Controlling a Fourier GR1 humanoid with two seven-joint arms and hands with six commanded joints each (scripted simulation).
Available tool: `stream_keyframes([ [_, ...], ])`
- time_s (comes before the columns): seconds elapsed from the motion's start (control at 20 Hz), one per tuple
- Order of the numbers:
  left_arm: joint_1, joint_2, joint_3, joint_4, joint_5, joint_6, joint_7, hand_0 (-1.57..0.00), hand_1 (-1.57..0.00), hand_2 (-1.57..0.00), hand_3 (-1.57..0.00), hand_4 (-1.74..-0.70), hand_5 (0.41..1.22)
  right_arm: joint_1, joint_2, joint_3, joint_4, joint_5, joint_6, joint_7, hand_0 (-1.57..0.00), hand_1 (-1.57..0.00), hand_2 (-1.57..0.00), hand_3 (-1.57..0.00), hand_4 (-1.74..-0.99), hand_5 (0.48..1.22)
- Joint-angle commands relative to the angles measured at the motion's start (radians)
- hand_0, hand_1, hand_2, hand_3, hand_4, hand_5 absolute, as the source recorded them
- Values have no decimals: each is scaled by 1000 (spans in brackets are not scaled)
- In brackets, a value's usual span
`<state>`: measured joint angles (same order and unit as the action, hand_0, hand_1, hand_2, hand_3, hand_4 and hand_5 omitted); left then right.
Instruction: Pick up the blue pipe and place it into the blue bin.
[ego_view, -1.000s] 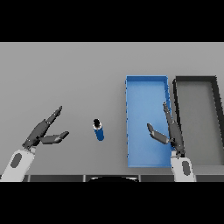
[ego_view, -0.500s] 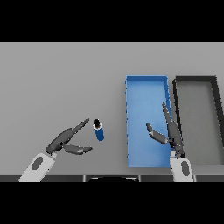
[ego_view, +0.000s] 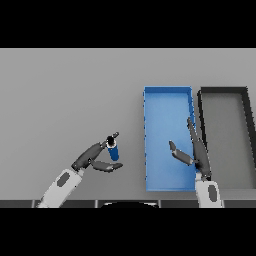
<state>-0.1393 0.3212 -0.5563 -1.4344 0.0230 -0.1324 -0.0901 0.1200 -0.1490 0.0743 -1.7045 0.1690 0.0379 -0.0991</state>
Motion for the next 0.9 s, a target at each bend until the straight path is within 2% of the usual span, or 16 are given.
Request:
stream_keyframes([
  [0.0, -17, -11, -3, 19, -17, 14, 21, 1, 1, 1, 1, -1076, 435, 2, -2, -3, -5, -7, 4, -7, 1, 1, 1, 1, -1220, 639],
  [0.1, -33, -23, -5, 39, -29, 23, 31, 1, 1, 1, 1, -1051, 418, 5, -4, 3, -15, 1, 5, -11, 1, 1, 1, 1, -1221, 645],
  [0.15, -31, -37, -8, 49, -19, 11, 7, 1, 1, 1, 1, -1062, 420, 8, -9, 1, -17, 5, 2, -2, 1, 1, 1, 1, -1214, 645],
  [0.25, -46, -76, -14, 69, -10, 9, 5, 1, 1, 1, 1, -1090, 441, 0, -12, 4, -14, 14, 1, 12, 1, 1, 1, 1, -1205, 649],
  [0.3, -36, -83, -17, 79, -12, 9, -17, 1, 1, 1, 1, -1107, 463, 1, -14, -4, -11, 4, 2, 9, 1, 1, 1, 1, -1207, 650],
  [0.4, -47, -111, 5, 102, 27, 3, -30, 1, -41, -151, -121, -1186, 550, 16, -11, 0, -14, 5, 5, -17, 1, 1, 1, 1, -1213, 655],
  [0.45, -45, -121, 12, 107, 42, -2, -44, -10, -156, -308, -276, -1243, 613, 29, -20, -6, -16, -4, 14, -35, 1, 1, 1, 1, -1217, 655],
  [0.5, -42, -140, 16, 111, 60, -4, -48, -125, -319, -485, -535, -1281, 735, 16, -17, -7, -14, -3, 9, -20, 1, 1, 1, 1, -1220, 656],
  [0.55, -32, -148, 18, 102, 73, -6, -56, -359, -547, -689, -742, -1369, 832, 4, -9, -1, -9, 0, 5, 0, 1, 1, 1, 1, -1220, 656],
  [0.6, -28, -149, 18, 109, 68, 2, -57, -602, -752, -865, -908, -1439, 910, 9, -11, -3, -5, 1, 6, -7, 1, 1, 1, 1, -1219, 657],
  [0.65, -25, -155, 15, 107, 67, 1, -54, -796, -915, -1006, -1030, -1497, 972, 14, -5, 3, -10, -2, 10, -17, 1, 1, 1, 1, -1224, 658],
  [0.75, -20, -152, 9, 90, 56, 4, -71, -1075, -1151, -1210, -1194, -1580, 1062, 12, -7, 0, -2, -8, 15, -23, 1, 1, 1, 1, -1233, 660],
  [0.85, -19, -160, -6, 91, 37, 24, -71, -1253, -1302, -1340, -1330, -1530, 1119, 2, -14, -10, -11, -17, 14, -2, 1, 1, 1, 1, -1224, 651],
])
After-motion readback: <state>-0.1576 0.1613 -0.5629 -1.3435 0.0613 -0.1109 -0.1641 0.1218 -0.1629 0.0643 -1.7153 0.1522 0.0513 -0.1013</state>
